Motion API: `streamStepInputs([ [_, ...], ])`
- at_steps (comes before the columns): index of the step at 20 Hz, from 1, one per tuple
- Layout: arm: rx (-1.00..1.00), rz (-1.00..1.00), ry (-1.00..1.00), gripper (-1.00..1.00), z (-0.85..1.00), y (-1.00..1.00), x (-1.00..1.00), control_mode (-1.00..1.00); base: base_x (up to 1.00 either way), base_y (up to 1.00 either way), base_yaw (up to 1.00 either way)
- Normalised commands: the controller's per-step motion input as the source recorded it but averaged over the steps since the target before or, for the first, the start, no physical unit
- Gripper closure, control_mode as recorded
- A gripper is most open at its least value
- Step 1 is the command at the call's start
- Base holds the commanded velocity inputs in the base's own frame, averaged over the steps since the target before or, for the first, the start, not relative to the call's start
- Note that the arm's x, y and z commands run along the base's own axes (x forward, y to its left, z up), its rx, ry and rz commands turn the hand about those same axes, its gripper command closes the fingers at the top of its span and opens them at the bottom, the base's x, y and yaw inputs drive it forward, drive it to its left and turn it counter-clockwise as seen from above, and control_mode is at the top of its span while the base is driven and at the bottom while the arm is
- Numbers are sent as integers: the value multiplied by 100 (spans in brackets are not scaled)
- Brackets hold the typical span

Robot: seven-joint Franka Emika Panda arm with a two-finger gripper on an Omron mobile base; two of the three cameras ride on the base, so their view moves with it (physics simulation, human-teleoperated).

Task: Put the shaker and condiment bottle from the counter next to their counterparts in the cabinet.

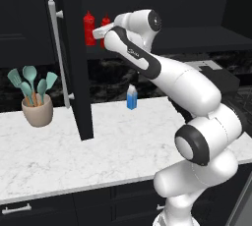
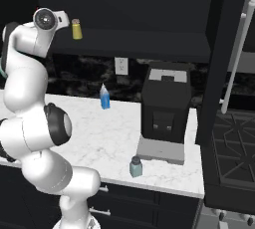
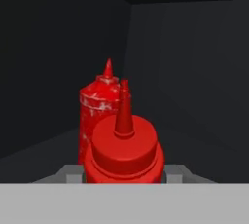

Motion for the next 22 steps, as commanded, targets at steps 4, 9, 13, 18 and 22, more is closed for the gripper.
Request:
streamStepInputs([
  [4, 0, 0, 1, -100, -13, 0, 7, -100, 0, 0, 0],
  [9, 0, 0, 0, -100, -4, 0, 0, -100, 0, 0, 0],
  [13, 1, 0, 1, -100, 0, -4, 0, -100, 0, 0, 0],
  [18, 5, -3, 0, -100, 0, -27, -17, -100, 0, 0, 0],
  [22, 7, -2, 0, -100, 0, -40, -42, -100, 0, 0, 0],
])
